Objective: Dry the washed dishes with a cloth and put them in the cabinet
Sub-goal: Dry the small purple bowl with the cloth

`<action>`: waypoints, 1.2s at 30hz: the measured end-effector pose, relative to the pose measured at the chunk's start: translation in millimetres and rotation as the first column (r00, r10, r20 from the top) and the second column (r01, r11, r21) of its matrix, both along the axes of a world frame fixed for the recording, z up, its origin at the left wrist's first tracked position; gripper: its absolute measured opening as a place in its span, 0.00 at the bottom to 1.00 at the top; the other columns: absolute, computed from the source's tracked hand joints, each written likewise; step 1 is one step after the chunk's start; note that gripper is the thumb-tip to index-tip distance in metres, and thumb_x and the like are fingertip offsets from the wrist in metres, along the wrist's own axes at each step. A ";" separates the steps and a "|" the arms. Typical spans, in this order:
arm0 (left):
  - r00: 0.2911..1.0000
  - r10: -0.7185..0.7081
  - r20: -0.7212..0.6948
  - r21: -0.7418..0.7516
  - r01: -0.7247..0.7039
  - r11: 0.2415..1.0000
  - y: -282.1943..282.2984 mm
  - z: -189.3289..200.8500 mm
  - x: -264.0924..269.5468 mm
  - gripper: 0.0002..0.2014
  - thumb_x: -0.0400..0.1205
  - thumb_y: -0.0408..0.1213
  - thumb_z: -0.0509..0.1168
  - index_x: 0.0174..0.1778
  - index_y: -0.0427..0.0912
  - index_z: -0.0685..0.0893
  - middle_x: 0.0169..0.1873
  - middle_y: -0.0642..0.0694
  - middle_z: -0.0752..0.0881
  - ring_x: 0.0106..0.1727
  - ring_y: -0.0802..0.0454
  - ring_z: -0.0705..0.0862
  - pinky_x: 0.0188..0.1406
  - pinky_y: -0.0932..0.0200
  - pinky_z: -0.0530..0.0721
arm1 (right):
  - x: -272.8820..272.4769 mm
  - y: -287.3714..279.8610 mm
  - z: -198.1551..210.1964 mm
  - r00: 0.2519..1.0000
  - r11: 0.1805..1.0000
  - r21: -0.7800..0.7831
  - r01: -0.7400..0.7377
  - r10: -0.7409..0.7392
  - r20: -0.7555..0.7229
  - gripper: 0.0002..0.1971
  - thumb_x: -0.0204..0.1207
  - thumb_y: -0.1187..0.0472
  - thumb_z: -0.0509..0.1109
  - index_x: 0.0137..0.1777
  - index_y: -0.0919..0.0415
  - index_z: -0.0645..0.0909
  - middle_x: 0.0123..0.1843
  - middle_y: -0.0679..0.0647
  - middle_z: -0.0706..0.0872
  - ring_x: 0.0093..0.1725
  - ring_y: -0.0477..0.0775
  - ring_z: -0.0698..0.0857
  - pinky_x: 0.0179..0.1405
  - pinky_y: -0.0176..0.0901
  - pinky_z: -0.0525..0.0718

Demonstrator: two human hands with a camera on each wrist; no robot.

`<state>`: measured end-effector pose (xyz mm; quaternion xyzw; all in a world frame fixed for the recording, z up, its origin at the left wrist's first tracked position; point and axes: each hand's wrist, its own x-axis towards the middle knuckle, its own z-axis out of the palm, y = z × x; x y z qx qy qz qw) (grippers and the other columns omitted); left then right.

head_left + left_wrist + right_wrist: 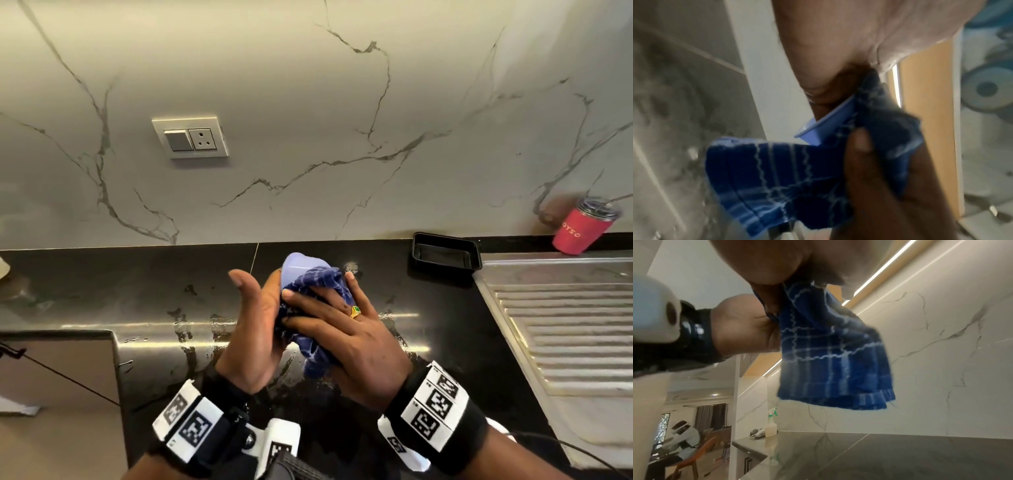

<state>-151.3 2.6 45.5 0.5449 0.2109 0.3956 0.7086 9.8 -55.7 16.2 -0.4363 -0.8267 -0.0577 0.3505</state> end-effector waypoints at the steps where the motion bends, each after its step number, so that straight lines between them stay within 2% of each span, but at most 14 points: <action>1: 1.000 -0.011 -0.013 0.007 0.011 1.000 -1.3 -1.1 2.2 0.58 0.66 0.84 0.49 0.79 0.39 0.75 0.72 0.31 0.81 0.76 0.31 0.79 0.75 0.36 0.78 | 0.6 0.7 3.2 1.000 1.000 -0.020 -0.005 0.004 -0.026 0.27 0.74 0.65 0.69 0.74 0.53 0.79 0.83 0.45 0.70 0.86 0.51 0.61 0.81 0.79 0.53; 3: 1.000 -0.015 -0.005 -0.010 0.015 1.000 -1.1 -4.5 4.0 0.56 0.68 0.82 0.50 0.79 0.40 0.76 0.72 0.32 0.82 0.75 0.33 0.80 0.72 0.41 0.81 | 1.2 1.7 10.4 0.998 0.998 -0.054 -0.010 0.006 -0.062 0.26 0.75 0.65 0.68 0.75 0.54 0.79 0.82 0.45 0.73 0.86 0.49 0.63 0.80 0.80 0.50; 5: 1.000 0.017 0.018 -0.045 -0.016 0.999 0.9 -6.0 4.4 0.53 0.71 0.78 0.42 0.78 0.40 0.76 0.71 0.32 0.83 0.75 0.34 0.81 0.68 0.45 0.84 | 0.9 3.2 15.4 0.997 0.998 -0.069 0.001 -0.006 -0.076 0.24 0.78 0.62 0.66 0.75 0.54 0.79 0.81 0.44 0.73 0.85 0.47 0.62 0.80 0.80 0.48; 9: 0.994 0.083 0.074 -0.135 -0.073 0.988 -1.7 -8.8 12.4 0.47 0.77 0.69 0.37 0.78 0.37 0.75 0.70 0.33 0.84 0.72 0.36 0.83 0.65 0.45 0.86 | 1.1 13.5 20.1 0.980 0.991 -0.136 0.015 -0.042 -0.193 0.19 0.83 0.57 0.63 0.73 0.51 0.79 0.80 0.40 0.74 0.84 0.41 0.64 0.81 0.79 0.44; 11: 0.989 0.131 0.075 -0.165 -0.117 0.979 -2.6 -10.9 17.2 0.41 0.82 0.63 0.41 0.77 0.34 0.75 0.69 0.32 0.85 0.72 0.35 0.83 0.67 0.42 0.85 | 3.0 21.1 22.4 0.938 0.971 -0.236 -0.026 -0.058 -0.342 0.18 0.82 0.59 0.66 0.72 0.51 0.79 0.77 0.39 0.77 0.82 0.40 0.68 0.81 0.77 0.49; 12: 0.987 0.150 0.064 -0.170 -0.137 0.976 -2.8 -12.4 19.7 0.38 0.84 0.61 0.44 0.76 0.34 0.76 0.69 0.31 0.85 0.71 0.33 0.83 0.69 0.38 0.84 | 5.0 25.4 22.9 0.892 0.954 -0.291 -0.077 -0.065 -0.447 0.18 0.82 0.60 0.67 0.71 0.51 0.80 0.75 0.40 0.79 0.80 0.43 0.72 0.80 0.75 0.57; 14: 0.983 0.179 0.031 -0.178 -0.171 0.969 -2.1 -13.5 24.7 0.30 0.87 0.55 0.52 0.74 0.34 0.78 0.66 0.30 0.85 0.67 0.33 0.85 0.66 0.36 0.85 | 9.2 33.2 25.0 0.730 0.905 -0.368 -0.213 -0.103 -0.676 0.15 0.83 0.59 0.66 0.68 0.51 0.82 0.67 0.46 0.86 0.70 0.50 0.82 0.71 0.70 0.75; 17: 0.974 0.226 0.033 -0.214 -0.214 0.953 3.9 -13.0 30.4 0.21 0.85 0.44 0.59 0.67 0.35 0.82 0.59 0.32 0.89 0.53 0.40 0.91 0.50 0.49 0.92 | 14.6 38.1 26.8 0.372 0.830 -0.398 -0.391 -0.253 -0.893 0.13 0.83 0.58 0.65 0.62 0.49 0.86 0.61 0.56 0.89 0.62 0.59 0.86 0.68 0.66 0.81; 20: 0.971 0.222 0.094 -0.247 -0.193 0.950 6.6 -12.2 35.2 0.21 0.83 0.39 0.61 0.70 0.35 0.80 0.61 0.33 0.89 0.54 0.40 0.91 0.47 0.51 0.92 | 16.0 37.4 25.3 0.054 0.782 -0.394 -0.483 -0.423 -0.905 0.12 0.84 0.58 0.65 0.65 0.54 0.85 0.62 0.60 0.89 0.65 0.65 0.86 0.69 0.64 0.82; 22: 0.971 0.210 0.112 -0.261 -0.175 0.949 4.7 -13.1 38.9 0.20 0.84 0.35 0.63 0.73 0.36 0.79 0.63 0.33 0.88 0.57 0.38 0.90 0.50 0.49 0.92 | 16.4 36.3 22.5 -0.095 0.754 -0.387 -0.531 -0.507 -0.857 0.15 0.86 0.56 0.63 0.68 0.58 0.82 0.63 0.62 0.89 0.65 0.68 0.86 0.68 0.67 0.82; 24: 0.979 0.166 0.117 -0.237 -0.135 0.962 4.6 -18.5 40.8 0.20 0.84 0.32 0.67 0.73 0.37 0.79 0.64 0.32 0.87 0.59 0.37 0.89 0.55 0.46 0.92 | 18.1 34.9 17.6 -0.191 0.725 -0.388 -0.569 -0.575 -0.795 0.18 0.87 0.53 0.61 0.71 0.60 0.80 0.63 0.64 0.89 0.64 0.69 0.86 0.68 0.69 0.81; 27: 0.990 0.120 0.067 -0.154 -0.109 0.982 11.8 -27.0 41.3 0.22 0.81 0.33 0.65 0.72 0.42 0.79 0.65 0.34 0.87 0.62 0.36 0.88 0.61 0.43 0.89 | 19.4 31.3 5.5 -0.208 0.640 -0.439 -0.631 -0.685 -0.698 0.22 0.86 0.47 0.62 0.70 0.62 0.82 0.63 0.66 0.88 0.63 0.68 0.87 0.69 0.66 0.81; 32: 0.979 0.070 -0.192 0.081 -0.055 0.995 28.5 -42.3 39.7 0.22 0.80 0.33 0.66 0.72 0.46 0.76 0.61 0.47 0.89 0.62 0.47 0.87 0.60 0.52 0.87 | 21.2 27.5 -12.2 -0.140 0.537 -0.523 -0.662 -0.774 -0.617 0.23 0.85 0.46 0.62 0.66 0.65 0.85 0.59 0.67 0.90 0.59 0.69 0.89 0.63 0.62 0.86; 36: 0.912 -0.005 -0.411 0.163 0.079 0.983 28.1 -49.3 34.2 0.16 0.82 0.43 0.67 0.66 0.47 0.80 0.57 0.44 0.89 0.59 0.38 0.87 0.63 0.36 0.85 | 31.6 21.9 -26.9 -0.115 0.479 -0.502 -0.720 -0.796 -0.595 0.24 0.85 0.48 0.62 0.65 0.68 0.85 0.61 0.69 0.88 0.55 0.68 0.88 0.67 0.62 0.82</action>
